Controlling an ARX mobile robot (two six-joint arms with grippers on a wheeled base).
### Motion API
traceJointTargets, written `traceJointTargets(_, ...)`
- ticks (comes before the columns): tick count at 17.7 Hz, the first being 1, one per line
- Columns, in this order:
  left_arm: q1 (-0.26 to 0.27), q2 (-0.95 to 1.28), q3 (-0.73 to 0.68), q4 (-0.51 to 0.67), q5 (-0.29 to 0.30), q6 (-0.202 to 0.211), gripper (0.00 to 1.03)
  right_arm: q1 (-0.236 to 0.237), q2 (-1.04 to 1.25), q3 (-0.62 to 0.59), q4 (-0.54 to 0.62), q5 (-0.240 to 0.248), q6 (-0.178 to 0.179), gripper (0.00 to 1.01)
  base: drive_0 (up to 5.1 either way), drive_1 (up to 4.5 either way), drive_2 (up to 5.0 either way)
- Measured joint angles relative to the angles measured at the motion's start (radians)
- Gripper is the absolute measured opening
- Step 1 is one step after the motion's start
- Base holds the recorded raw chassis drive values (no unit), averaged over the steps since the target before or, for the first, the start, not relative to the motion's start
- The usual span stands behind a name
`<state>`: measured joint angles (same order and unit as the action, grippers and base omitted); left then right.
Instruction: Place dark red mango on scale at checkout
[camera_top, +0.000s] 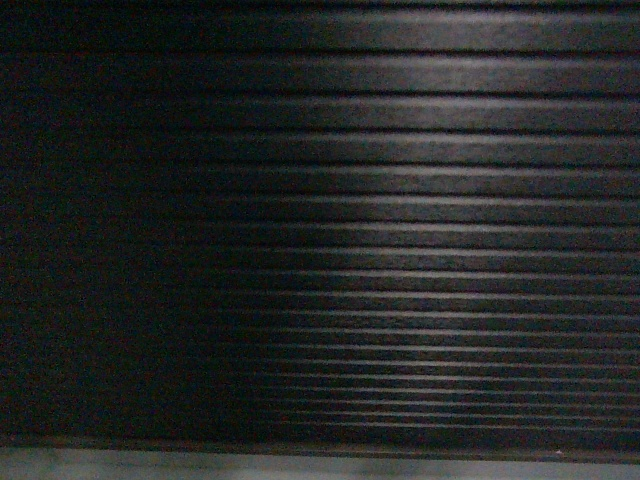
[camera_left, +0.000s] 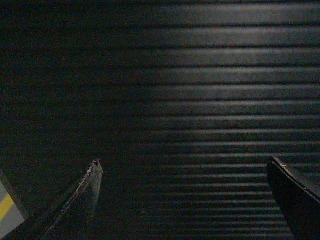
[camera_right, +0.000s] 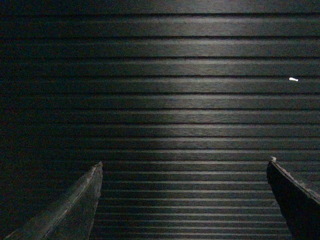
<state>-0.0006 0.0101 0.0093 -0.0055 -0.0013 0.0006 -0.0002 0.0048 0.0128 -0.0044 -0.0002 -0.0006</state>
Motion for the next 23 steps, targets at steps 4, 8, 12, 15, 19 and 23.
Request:
traceJointTargets(4, 0.000, 0.000, 0.000, 0.002, 0.000, 0.000, 0.98, 0.000, 0.000, 0.000, 0.001, -0.002, -0.001, 0.98, 0.0, 0.00, 0.0)
traceJointTargets(8, 0.000, 0.000, 0.000, 0.002, 0.000, 0.000, 0.98, 0.000, 0.000, 0.000, 0.002, -0.001, -0.002, 0.98, 0.0, 0.00, 0.0)
traceJointTargets(12, 0.000, 0.000, 0.000, 0.002, 0.001, 0.000, 0.98, 0.000, 0.000, 0.000, 0.001, 0.000, -0.001, 0.98, 0.0, 0.00, 0.0)
traceJointTargets(15, 0.000, 0.000, 0.000, 0.002, 0.000, -0.001, 0.98, 0.000, 0.000, 0.000, 0.001, 0.000, -0.001, 0.98, 0.0, 0.00, 0.0)
traceJointTargets(19, 0.000, 0.000, 0.000, 0.002, 0.000, -0.001, 0.98, 0.000, 0.000, 0.000, 0.001, 0.000, -0.001, 0.98, 0.0, 0.00, 0.0)
traceJointTargets(23, 0.000, 0.000, 0.000, 0.003, 0.000, 0.000, 0.98, 0.000, 0.000, 0.000, 0.001, 0.000, -0.001, 0.98, 0.0, 0.00, 0.0)
